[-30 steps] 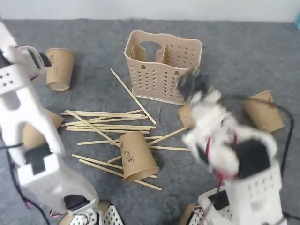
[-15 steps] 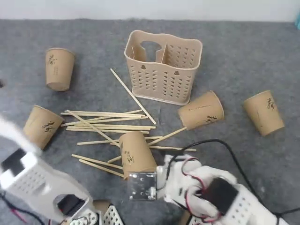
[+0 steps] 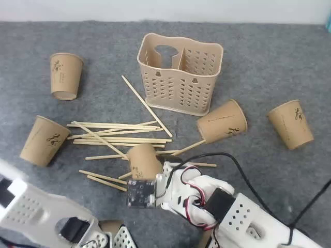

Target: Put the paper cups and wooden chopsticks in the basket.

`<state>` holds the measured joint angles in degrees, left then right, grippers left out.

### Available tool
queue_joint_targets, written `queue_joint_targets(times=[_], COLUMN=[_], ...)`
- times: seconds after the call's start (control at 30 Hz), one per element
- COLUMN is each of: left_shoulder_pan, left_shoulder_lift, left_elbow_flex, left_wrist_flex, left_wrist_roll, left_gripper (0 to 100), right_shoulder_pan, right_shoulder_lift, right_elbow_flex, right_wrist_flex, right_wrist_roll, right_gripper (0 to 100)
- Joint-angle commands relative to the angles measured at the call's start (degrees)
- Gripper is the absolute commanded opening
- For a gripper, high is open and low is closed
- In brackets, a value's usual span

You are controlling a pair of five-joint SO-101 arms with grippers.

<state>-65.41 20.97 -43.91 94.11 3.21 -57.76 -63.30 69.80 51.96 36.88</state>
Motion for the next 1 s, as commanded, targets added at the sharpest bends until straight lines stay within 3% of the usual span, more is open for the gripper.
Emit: queue_joint_targets(times=[0.0, 0.13, 0.3, 0.47, 0.7, 0.97], left_shoulder_pan=[0.4, 0.2, -1.0, -1.0, -1.0, -2.0], left_shoulder_lift=[-1.4, -1.1, -1.1, -1.2, -1.6, -1.2], left_elbow_flex=[-1.7, -1.7, -1.7, -1.7, -1.8, -1.8], left_wrist_flex=[-1.1, -1.1, -1.0, 0.7, 1.0, 0.9], left_wrist_roll=[-0.4, -0.4, -0.4, -0.4, -0.4, -0.4], left_gripper=[24, 24, 24, 24, 24, 24], right_shoulder_pan=[4.1, 6.5, 6.6, 12.7, 19.2, 28.7], right_shoulder_lift=[0.0, 0.4, 0.5, 1.7, 18.3, 44.4], right_elbow_flex=[-0.6, -0.9, -3.0, -14.1, -43.0, -92.2], right_wrist_flex=[-4.4, -7.5, -7.3, -1.9, 12.8, 33.6], right_wrist_roll=[-5.1, -6.7, -7.2, -13.2, -15.4, -16.8], right_gripper=[20.6, 1.4, 0.6, 0.8, 0.8, 0.8])
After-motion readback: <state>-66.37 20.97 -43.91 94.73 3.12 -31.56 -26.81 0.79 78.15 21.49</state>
